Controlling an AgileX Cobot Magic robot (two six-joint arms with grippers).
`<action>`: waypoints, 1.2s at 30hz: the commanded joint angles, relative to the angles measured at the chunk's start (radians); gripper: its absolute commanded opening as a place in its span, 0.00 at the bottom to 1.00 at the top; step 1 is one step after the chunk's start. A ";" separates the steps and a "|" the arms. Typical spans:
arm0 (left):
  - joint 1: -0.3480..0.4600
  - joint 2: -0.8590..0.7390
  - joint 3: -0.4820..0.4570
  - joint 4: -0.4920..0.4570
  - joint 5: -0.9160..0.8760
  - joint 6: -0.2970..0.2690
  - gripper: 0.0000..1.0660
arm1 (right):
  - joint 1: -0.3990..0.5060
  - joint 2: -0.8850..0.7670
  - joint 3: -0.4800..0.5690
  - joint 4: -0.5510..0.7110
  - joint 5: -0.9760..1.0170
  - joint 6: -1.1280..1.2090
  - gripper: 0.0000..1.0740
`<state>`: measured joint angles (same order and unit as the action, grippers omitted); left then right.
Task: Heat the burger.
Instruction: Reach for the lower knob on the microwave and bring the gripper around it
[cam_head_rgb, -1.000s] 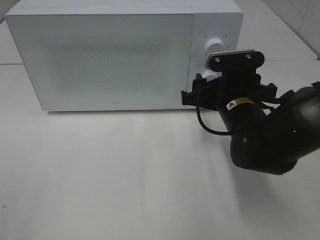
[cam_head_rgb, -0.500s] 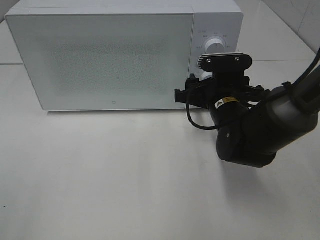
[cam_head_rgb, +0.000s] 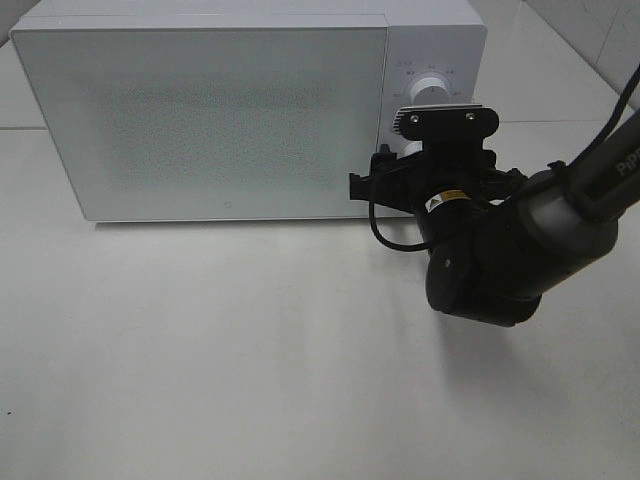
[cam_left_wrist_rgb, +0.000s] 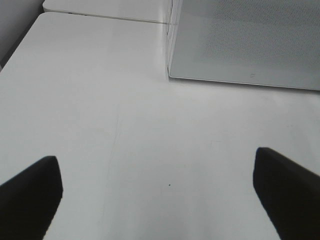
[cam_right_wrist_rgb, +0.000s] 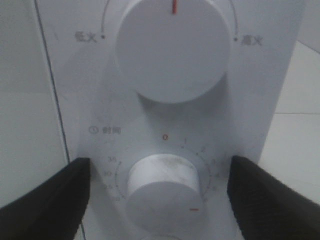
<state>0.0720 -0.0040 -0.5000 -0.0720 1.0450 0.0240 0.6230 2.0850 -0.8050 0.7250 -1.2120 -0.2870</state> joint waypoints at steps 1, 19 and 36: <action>0.000 -0.026 0.003 -0.006 -0.009 -0.006 0.90 | -0.005 0.002 -0.017 -0.010 -0.035 0.009 0.70; 0.000 -0.026 0.003 -0.006 -0.009 -0.006 0.90 | 0.011 0.002 -0.006 -0.002 -0.031 0.009 0.64; 0.000 -0.026 0.003 -0.006 -0.009 -0.006 0.90 | 0.018 0.002 -0.001 0.019 -0.037 0.009 0.30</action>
<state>0.0720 -0.0040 -0.5000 -0.0720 1.0430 0.0240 0.6410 2.0900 -0.8040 0.7640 -1.2140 -0.2830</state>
